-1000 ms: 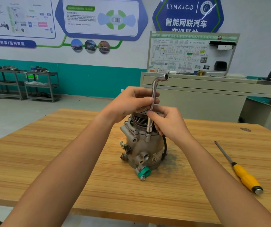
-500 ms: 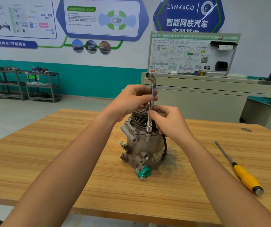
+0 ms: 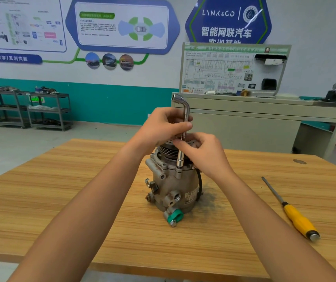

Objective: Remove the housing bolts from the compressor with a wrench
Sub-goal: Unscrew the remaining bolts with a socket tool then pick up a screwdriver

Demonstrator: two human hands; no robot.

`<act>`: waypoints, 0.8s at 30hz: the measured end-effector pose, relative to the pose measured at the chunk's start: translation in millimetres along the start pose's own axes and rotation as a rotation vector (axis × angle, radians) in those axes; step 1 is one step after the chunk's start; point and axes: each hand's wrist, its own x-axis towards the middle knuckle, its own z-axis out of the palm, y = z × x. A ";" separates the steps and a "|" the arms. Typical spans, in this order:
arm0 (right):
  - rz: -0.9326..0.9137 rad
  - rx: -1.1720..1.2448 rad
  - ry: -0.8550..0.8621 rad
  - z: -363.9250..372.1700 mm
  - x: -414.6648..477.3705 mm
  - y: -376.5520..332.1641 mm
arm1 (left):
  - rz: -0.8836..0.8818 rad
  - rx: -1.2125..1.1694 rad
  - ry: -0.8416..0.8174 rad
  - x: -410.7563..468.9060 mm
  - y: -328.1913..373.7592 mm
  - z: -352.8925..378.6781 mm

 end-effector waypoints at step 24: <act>-0.042 0.026 -0.114 -5.5 8.5 -13.5 | -0.012 0.040 -0.048 1.3 2.8 -12.4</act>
